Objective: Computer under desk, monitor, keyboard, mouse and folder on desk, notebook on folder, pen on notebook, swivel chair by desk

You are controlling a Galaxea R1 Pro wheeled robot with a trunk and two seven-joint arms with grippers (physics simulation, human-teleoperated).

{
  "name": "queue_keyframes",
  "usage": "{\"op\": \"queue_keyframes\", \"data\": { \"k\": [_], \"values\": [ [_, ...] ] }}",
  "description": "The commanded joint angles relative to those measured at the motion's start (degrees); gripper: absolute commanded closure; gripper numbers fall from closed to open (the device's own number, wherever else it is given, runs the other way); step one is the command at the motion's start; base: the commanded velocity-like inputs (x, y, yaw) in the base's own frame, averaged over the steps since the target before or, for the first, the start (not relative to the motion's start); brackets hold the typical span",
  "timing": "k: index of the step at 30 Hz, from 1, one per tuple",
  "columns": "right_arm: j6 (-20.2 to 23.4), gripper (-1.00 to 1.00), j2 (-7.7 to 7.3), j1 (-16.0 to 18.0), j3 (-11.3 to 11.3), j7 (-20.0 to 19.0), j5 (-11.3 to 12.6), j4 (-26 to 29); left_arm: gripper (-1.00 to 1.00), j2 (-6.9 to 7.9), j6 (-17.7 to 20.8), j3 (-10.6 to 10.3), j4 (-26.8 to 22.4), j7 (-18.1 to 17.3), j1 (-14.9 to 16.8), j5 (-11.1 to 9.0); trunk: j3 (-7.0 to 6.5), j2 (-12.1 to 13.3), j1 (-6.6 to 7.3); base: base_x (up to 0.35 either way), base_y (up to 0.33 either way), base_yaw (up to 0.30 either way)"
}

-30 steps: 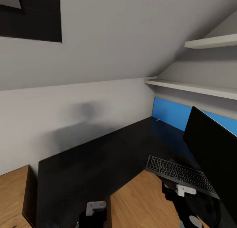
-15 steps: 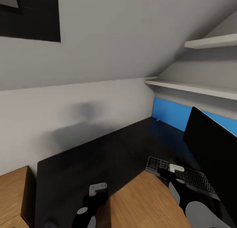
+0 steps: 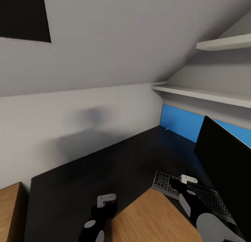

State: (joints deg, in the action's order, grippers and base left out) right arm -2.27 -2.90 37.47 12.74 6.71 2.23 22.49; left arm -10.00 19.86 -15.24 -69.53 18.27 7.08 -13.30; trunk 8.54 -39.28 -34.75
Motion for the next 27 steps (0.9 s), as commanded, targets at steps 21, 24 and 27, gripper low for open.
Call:
{"op": "queue_keyframes", "data": {
  "k": [21,24,27],
  "values": [
    [3.2,-1.00,-1.17,0.1,0.2,5.8,0.3,-0.8,-1.00,0.00,0.0,-0.1,-1.5,0.6,0.0,-0.9,1.35,-2.9,-1.58,0.085,-0.035,0.000],
    [3.8,-1.00,-1.17,0.1,0.2,6.3,0.4,-0.8,-1.00,0.00,0.0,0.0,-1.8,0.6,0.0,-0.9,1.89,-4.1,-2.23,0.000,0.000,0.000],
    [4.0,-1.00,-1.15,0.2,0.2,6.5,0.4,-0.8,-1.00,0.00,0.0,0.1,-1.9,0.6,0.0,-0.9,2.43,-5.3,-2.89,0.000,0.000,0.000]
  ]
}}
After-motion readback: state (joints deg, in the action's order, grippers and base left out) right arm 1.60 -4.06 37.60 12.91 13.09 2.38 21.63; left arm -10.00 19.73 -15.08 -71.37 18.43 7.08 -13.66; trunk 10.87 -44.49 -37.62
